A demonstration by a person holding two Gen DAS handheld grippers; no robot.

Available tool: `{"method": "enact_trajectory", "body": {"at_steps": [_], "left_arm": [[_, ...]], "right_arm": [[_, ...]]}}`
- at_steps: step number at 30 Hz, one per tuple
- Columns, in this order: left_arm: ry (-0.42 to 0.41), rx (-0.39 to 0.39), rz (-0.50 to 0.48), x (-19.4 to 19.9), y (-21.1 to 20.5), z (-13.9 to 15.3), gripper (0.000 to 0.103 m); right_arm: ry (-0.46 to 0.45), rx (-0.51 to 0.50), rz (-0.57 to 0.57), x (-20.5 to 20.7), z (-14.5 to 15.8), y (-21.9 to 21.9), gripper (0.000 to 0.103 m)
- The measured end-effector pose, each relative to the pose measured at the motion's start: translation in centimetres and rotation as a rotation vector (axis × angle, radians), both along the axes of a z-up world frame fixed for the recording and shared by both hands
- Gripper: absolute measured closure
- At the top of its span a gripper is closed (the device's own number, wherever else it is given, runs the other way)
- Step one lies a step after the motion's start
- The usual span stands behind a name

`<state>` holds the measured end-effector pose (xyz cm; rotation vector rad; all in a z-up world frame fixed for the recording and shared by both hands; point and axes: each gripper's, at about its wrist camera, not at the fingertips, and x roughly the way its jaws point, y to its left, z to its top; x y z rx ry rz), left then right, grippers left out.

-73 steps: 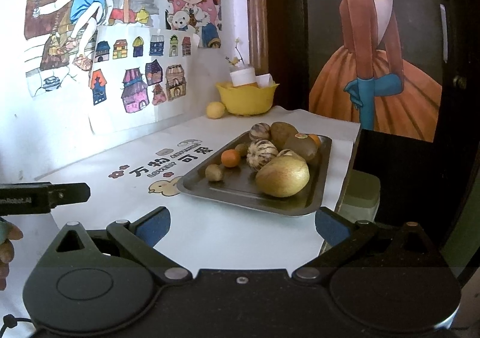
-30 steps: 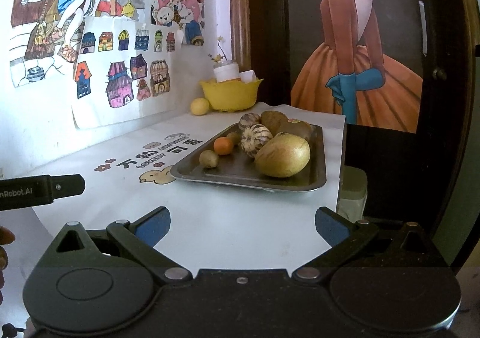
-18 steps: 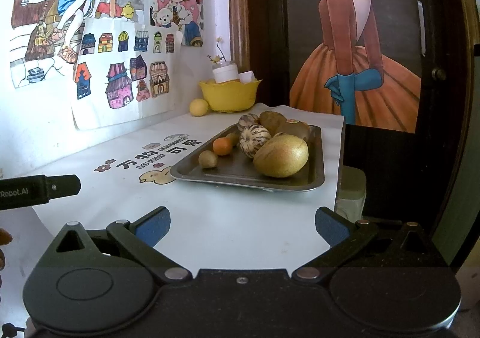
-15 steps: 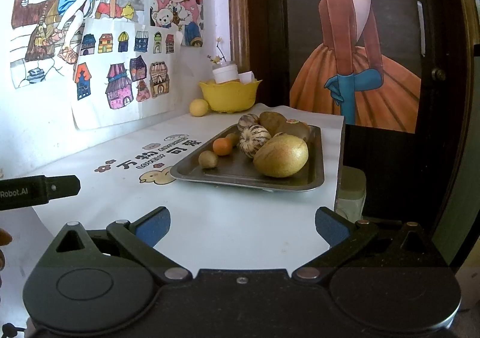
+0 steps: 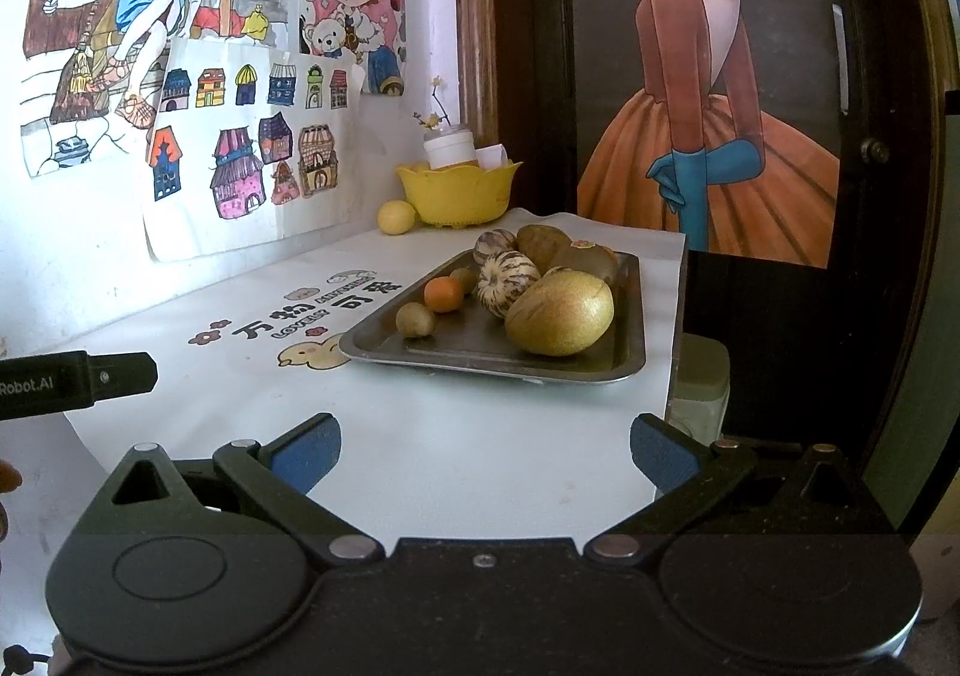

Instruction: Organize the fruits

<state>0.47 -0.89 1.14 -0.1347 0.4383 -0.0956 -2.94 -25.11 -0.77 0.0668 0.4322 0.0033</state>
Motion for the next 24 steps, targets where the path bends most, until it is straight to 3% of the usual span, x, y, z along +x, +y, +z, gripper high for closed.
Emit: {"method": "enact_trajectory", "body": {"at_steps": [24], "left_arm": [[0.006, -0.009, 0.006, -0.2, 0.16, 0.0, 0.0]], "right_arm": [[0.001, 0.0, -0.002, -0.04, -0.01, 0.13, 0.001]]}}
